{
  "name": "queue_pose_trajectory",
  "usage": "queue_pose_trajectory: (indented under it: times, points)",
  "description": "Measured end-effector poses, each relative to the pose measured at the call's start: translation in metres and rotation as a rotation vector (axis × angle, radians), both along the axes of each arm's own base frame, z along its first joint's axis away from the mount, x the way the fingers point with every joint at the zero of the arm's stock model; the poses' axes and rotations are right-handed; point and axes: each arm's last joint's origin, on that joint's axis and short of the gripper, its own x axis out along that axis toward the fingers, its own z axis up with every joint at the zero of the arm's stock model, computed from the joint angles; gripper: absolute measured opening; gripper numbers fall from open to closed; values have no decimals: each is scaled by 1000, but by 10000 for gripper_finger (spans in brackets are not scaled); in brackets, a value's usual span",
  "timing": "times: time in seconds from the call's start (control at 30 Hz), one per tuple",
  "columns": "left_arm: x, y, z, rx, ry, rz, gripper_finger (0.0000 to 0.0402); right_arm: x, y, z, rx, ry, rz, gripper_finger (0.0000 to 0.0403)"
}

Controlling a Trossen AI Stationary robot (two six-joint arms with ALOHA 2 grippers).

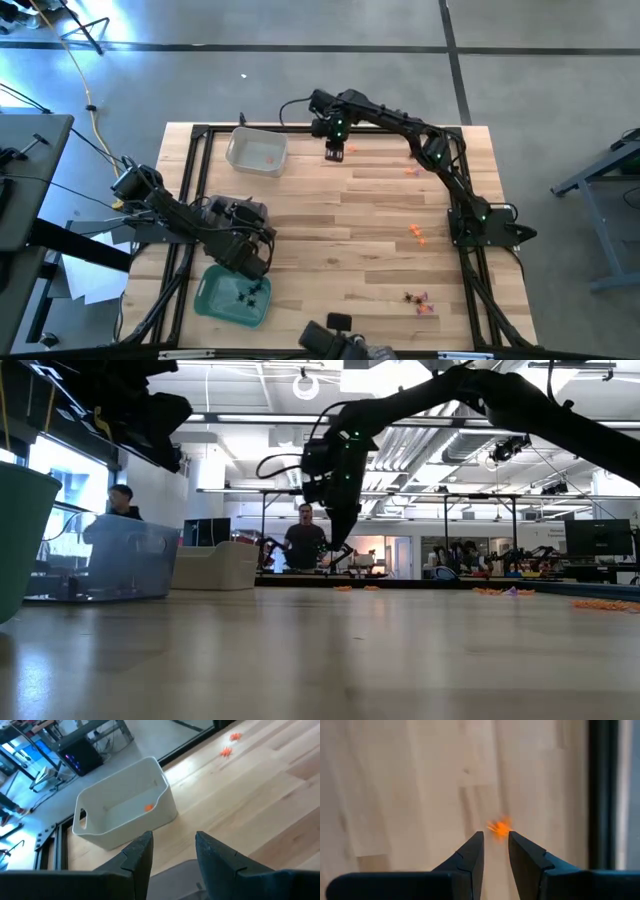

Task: Sort Halloween decoration
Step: Put the top center orange spider into the gray bin

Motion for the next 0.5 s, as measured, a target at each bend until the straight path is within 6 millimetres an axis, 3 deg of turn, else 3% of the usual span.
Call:
queue_pose_trajectory:
  times: [0.27, 0.5]
  points:
    - [0, 6, 1, 10, 22, 25, 136, -13, -25, -28, 34, -23, -53, 83]
    - [0, 11, 4, 8, 21, 43, 136, -19, -24, -60, 78, 7, -46, 83]
